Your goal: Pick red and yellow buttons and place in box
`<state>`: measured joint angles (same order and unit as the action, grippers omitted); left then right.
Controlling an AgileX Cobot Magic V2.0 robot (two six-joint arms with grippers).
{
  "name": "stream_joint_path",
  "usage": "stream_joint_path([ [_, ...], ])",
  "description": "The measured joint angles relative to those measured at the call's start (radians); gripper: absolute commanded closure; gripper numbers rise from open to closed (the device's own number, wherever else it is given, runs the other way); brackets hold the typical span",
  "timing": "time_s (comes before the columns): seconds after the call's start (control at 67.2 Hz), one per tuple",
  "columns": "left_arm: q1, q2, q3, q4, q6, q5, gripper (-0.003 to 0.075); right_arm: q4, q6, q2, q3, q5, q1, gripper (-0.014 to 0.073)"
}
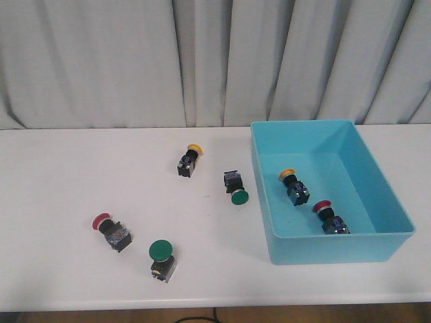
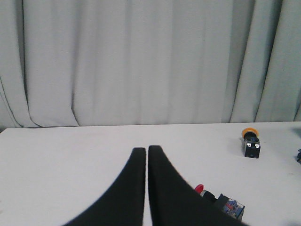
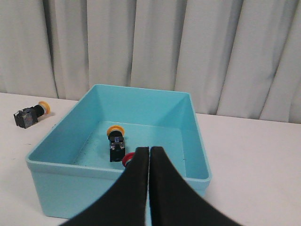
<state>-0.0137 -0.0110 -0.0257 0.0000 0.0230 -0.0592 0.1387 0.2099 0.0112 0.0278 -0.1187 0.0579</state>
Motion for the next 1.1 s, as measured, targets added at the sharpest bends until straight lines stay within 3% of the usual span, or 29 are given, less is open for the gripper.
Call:
stream_joint_path([
  [0.193, 0.000, 0.000, 0.000, 0.000, 0.000, 0.000, 0.0728, -0.023, -0.017, 0.000, 0.000, 0.000, 0.000, 0.0599],
  [0.417, 0.000, 0.000, 0.000, 0.000, 0.000, 0.000, 0.0728, -0.205, -0.210, 0.000, 0.000, 0.005, 0.000, 0.0597],
  [1.101, 0.000, 0.000, 0.000, 0.000, 0.000, 0.000, 0.0728, -0.201, -0.223, 0.000, 0.000, 0.067, 0.000, 0.0597],
])
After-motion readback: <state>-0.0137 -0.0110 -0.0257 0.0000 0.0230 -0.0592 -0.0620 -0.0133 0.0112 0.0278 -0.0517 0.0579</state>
